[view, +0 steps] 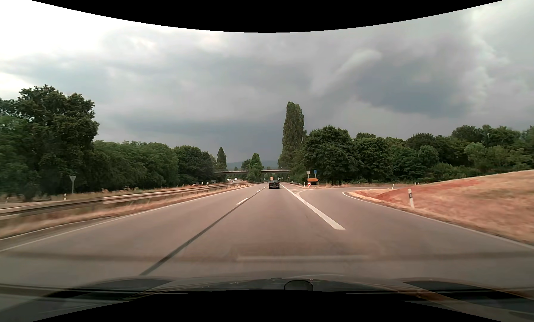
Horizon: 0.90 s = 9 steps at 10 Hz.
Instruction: Follow the waypoints while adhering to traffic rules and regulations
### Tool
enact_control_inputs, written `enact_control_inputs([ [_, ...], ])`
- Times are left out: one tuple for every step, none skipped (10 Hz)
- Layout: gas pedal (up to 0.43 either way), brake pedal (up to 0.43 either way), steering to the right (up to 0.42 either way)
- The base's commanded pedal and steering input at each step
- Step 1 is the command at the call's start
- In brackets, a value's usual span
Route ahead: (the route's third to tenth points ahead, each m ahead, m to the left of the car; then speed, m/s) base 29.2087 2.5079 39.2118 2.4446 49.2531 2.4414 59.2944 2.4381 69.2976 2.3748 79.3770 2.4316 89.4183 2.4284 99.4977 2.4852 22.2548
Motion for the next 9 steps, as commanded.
enact_control_inputs([
  [0.209, 0.0, -0.002],
  [0.209, 0.0, -0.002],
  [0.209, 0.0, -0.002],
  [0.209, 0.0, -0.002],
  [0.209, 0.0, -0.002],
  [0.209, 0.0, -0.002],
  [0.209, 0.0, -0.002],
  [0.209, 0.0, -0.002],
  [0.209, 0.0, -0.002],
])
